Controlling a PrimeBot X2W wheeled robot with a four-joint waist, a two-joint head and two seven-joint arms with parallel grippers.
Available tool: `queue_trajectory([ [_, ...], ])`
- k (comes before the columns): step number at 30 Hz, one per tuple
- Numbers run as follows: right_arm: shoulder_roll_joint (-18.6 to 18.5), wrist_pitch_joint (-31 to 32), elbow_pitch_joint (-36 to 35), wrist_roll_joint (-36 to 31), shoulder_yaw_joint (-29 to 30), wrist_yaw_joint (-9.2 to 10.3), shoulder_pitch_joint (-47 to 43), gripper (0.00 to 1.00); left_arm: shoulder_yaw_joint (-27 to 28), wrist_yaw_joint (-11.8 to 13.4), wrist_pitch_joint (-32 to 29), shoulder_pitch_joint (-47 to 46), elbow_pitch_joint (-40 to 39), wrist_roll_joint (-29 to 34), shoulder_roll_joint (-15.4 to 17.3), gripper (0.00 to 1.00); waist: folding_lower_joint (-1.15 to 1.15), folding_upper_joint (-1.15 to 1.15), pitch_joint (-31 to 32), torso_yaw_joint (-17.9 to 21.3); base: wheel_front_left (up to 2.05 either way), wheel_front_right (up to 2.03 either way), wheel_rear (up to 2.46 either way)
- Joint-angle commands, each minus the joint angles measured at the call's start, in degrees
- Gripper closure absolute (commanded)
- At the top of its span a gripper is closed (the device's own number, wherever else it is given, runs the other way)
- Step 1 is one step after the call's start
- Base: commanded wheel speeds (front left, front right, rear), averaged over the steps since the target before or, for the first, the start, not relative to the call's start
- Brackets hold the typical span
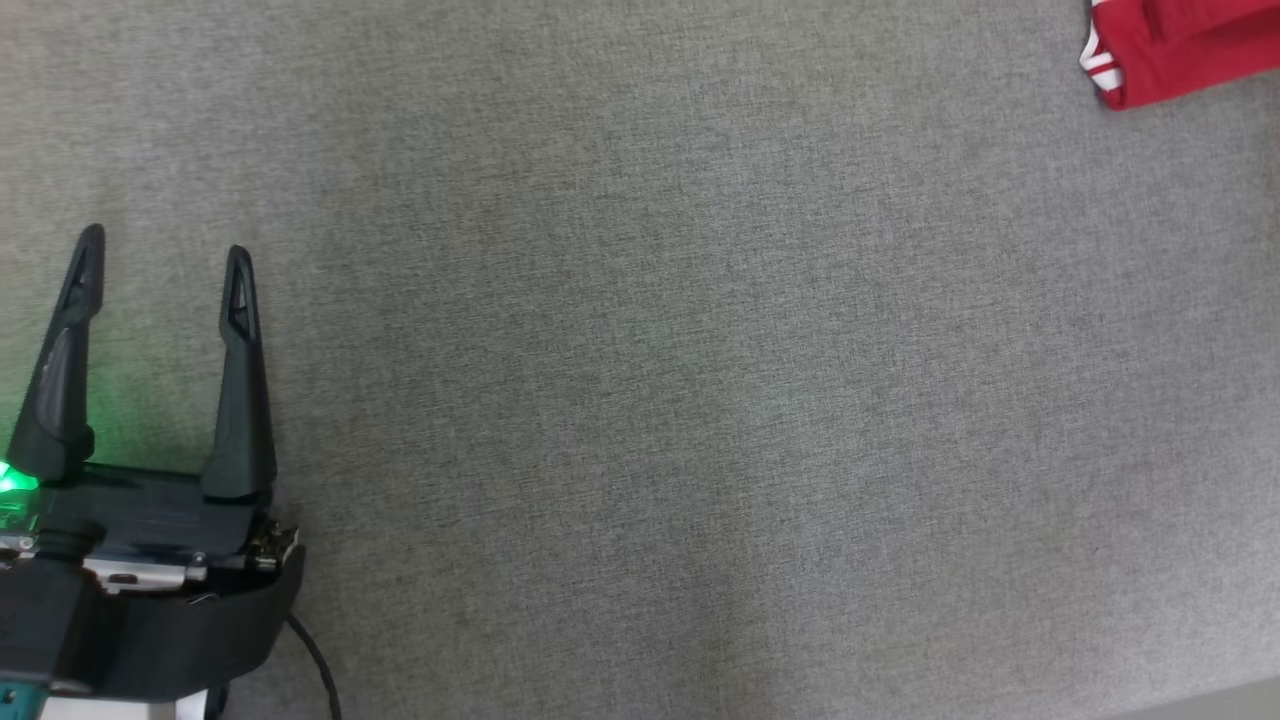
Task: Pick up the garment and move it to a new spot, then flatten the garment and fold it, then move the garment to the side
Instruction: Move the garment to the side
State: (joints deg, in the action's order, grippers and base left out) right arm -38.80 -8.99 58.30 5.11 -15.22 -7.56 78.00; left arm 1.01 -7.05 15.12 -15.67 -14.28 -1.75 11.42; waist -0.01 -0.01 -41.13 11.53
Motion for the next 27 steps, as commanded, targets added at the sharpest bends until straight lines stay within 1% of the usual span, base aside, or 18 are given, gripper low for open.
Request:
queue_trajectory([
  [1,-0.14,0.26,0.01,-0.52,-0.27,0.17,0.84,1.0,-0.52,0.11,-0.04,0.07,1.53,0.25,-0.12,0.0,0.01,0.01,-0.61,0.57,0.0,0.0,0.0],
  [7,-0.2,0.83,0.77,-0.75,-0.74,0.17,2.11,1.0,-0.58,0.09,-0.06,0.0,1.39,0.01,-0.08,0.0,0.01,0.01,-0.94,0.55,0.0,0.0,0.0],
  [8,-0.18,1.04,0.95,-0.69,-0.83,0.17,2.08,0.92,-0.54,0.12,-0.15,-0.07,1.44,-0.05,-0.13,0.0,0.01,0.01,-0.94,0.48,0.0,0.0,0.0],
  [9,-0.15,1.11,1.03,-0.75,-0.89,0.17,2.11,0.55,-0.43,0.22,-0.17,-0.08,1.44,-0.12,-0.2,0.0,0.01,0.01,-0.95,0.42,0.0,0.0,0.0],
  [10,-0.25,0.72,0.93,-0.86,-0.85,0.17,2.22,0.07,-0.33,0.28,-0.17,-0.09,1.43,-0.15,-0.26,0.0,0.01,0.01,-0.96,0.37,0.0,0.0,0.0],
  [11,-0.18,0.49,0.93,-0.89,-0.67,0.17,2.28,0.0,-0.2,0.31,-0.17,0.0,1.38,-0.15,-0.26,0.0,0.01,0.01,-0.98,0.34,0.0,0.0,0.0],
  [16,0.17,-0.2,0.6,-1.84,-0.19,0.17,2.44,0.0,0.83,0.58,-0.18,0.57,2.02,-0.67,-0.37,0.0,0.01,0.01,-0.93,0.23,0.0,0.0,0.0],
  [19,0.36,-1.27,0.39,-2.36,-0.07,0.17,1.7,0.0,0.77,0.72,-0.25,0.68,2.93,-0.81,-1.0,0.0,0.01,0.01,0.08,-0.26,0.0,0.0,0.0],
  [23,0.48,-3.73,-1.09,-2.96,-0.28,0.17,0.35,0.0,0.75,0.87,-0.26,1.38,4.48,-1.39,-2.4,0.0,0.01,0.01,3.11,-1.6,0.0,0.0,0.0],
  [27,2.38,-5.71,-4.18,-2.55,-0.33,0.17,-2.89,0.0,1.65,0.96,-0.16,3.14,7.03,-2.02,-3.91,0.0,0.01,0.01,8.24,-3.37,0.0,0.0,0.0],
])
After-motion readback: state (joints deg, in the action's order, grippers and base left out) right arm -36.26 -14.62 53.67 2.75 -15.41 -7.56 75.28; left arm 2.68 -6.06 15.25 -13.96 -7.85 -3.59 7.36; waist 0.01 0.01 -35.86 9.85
